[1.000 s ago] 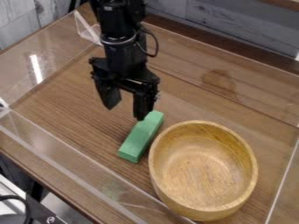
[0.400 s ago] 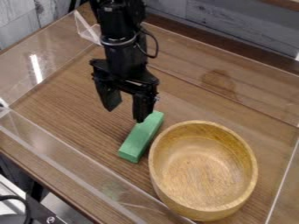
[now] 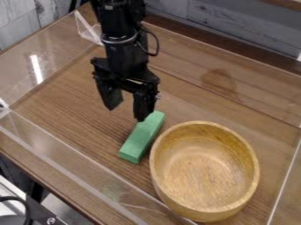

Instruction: Put the green block in the brown bowl

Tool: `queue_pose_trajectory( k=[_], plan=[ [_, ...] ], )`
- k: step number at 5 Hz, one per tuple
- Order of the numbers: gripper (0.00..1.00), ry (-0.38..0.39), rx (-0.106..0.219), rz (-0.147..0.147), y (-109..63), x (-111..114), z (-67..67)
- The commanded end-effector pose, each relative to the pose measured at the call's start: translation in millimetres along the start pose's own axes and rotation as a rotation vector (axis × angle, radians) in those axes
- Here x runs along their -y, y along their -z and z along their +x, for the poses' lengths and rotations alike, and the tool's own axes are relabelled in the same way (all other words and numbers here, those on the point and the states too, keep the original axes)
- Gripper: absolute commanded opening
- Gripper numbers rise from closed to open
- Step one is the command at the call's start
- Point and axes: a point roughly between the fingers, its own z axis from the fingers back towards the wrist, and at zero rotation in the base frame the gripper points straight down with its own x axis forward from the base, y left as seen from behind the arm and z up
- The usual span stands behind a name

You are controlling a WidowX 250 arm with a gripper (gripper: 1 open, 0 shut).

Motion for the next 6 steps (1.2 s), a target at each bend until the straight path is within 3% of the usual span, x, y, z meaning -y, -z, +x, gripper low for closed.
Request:
queue_pose_trajectory(
  k=[1,6],
  plan=[
    [1.0,0.008,0.047,0.002,-3.4,0,8.4],
    [1.0,0.03,0.061,-0.018,32.0,10,11.7]
  ],
)
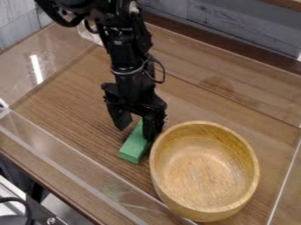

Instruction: Put the green block in the brown bowl

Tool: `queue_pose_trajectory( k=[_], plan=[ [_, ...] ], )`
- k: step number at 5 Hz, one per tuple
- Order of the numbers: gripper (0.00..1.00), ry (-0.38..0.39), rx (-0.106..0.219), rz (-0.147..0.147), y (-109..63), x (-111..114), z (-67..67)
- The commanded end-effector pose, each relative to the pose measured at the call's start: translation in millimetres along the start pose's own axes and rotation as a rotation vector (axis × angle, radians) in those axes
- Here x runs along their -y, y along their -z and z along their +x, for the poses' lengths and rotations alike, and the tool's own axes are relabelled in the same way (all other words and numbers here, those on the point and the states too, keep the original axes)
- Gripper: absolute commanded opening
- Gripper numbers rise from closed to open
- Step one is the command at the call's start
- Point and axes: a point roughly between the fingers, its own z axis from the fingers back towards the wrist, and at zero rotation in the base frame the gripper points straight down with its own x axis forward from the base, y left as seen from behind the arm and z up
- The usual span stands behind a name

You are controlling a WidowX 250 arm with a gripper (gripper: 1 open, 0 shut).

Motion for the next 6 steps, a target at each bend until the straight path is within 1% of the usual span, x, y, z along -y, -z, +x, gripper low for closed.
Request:
queue_pose_trajectory(
  k=[1,2,3,4,6],
  plan=[
    [1.0,0.02,0.031,0.003,0.1,2,6.1],
    [1.0,0.018,0.032,0.0,5.9,2,6.3],
    [0.0,0.014,0.03,-0.005,9.5,2,6.4],
    [0.0,0.013,0.017,-0.007,6.5,3,5.5],
    [0.0,0.018,-0.016,-0.009,-7.1,6,3.5]
  ],
)
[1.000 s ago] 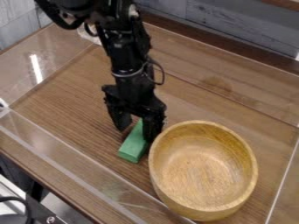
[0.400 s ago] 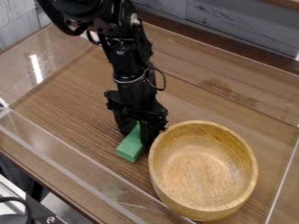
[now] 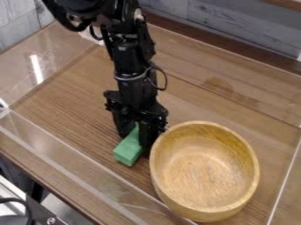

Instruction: Put the green block in the brown bowl

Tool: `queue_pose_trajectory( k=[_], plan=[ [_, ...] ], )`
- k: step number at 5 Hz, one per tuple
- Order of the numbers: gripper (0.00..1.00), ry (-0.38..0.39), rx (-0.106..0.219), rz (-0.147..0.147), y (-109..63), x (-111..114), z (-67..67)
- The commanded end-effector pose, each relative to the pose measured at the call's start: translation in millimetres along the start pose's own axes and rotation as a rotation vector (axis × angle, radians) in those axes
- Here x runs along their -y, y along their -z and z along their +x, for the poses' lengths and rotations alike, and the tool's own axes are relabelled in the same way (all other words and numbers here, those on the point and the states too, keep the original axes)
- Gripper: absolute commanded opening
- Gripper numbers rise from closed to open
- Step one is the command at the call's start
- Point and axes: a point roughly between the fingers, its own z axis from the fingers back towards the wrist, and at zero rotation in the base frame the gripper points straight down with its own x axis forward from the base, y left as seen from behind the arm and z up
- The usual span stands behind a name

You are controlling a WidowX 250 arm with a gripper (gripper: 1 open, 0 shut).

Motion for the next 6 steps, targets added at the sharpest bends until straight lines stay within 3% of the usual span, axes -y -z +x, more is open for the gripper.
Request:
queue_pose_trajectory(
  k=[1,4,6],
  plan=[
    [0.0,0.016,0.051,0.014,-22.0,2,9.5],
    [0.0,0.023,0.028,0.004,-48.1,7,10.5],
    [0.0,0.029,0.052,-0.006,-75.3,16,15.5]
  ],
)
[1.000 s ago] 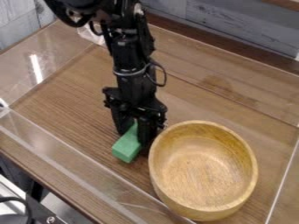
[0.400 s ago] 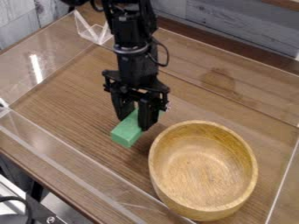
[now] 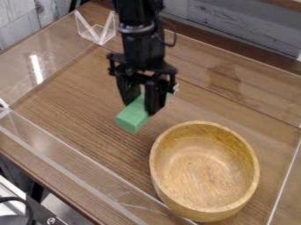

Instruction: Put the green block in the brown bowl

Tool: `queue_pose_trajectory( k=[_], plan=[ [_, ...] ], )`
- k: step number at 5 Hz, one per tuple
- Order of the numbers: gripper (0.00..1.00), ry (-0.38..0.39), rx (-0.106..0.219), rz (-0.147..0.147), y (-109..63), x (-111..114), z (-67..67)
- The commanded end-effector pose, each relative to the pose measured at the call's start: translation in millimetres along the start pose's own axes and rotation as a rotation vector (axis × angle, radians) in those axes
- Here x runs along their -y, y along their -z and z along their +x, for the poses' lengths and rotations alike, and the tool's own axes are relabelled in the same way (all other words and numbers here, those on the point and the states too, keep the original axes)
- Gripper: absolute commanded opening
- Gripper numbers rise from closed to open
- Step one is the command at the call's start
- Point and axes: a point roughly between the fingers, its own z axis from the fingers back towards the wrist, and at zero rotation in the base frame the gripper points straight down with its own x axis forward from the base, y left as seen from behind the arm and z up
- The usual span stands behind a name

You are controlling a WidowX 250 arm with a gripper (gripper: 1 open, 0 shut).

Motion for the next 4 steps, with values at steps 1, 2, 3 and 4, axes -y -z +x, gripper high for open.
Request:
queue_pose_trajectory(
  k=[1,2,3,4],
  plan=[
    [0.0,0.002,0.095,0.007,-35.9,18,13.0],
    [0.0,-0.007,0.132,0.004,-59.5,29,19.7],
    [0.0,0.041,0.116,0.003,-49.1,70,2.7],
    [0.0,0.094,0.113,0.005,-31.9,119,-13.0]
  ],
)
